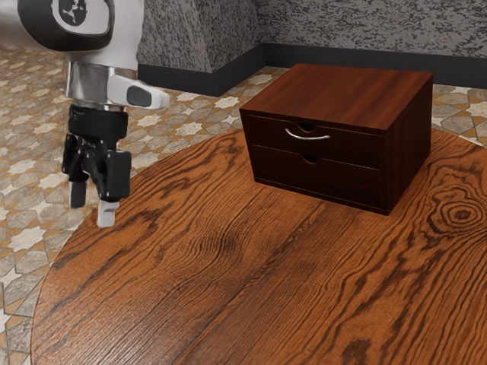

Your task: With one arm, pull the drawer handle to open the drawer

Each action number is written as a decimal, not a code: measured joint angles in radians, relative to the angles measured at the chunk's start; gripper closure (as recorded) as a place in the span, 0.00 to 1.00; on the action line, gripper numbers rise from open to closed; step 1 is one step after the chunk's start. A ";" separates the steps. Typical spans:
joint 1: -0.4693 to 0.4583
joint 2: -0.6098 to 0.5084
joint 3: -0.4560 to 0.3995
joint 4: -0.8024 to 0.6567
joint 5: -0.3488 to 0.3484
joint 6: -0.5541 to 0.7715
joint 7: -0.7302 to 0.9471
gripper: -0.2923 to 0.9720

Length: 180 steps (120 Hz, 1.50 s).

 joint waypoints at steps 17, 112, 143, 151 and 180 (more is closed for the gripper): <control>0.067 0.002 -0.005 -0.049 0.011 0.321 0.145 0.23; -0.057 0.432 0.030 0.231 -0.077 1.109 1.110 0.42; -0.042 0.518 0.019 0.313 -0.156 1.180 1.288 0.52; -0.031 0.535 0.010 0.323 -0.169 1.194 1.324 0.53; -0.008 0.578 0.001 0.374 -0.206 1.228 1.424 0.54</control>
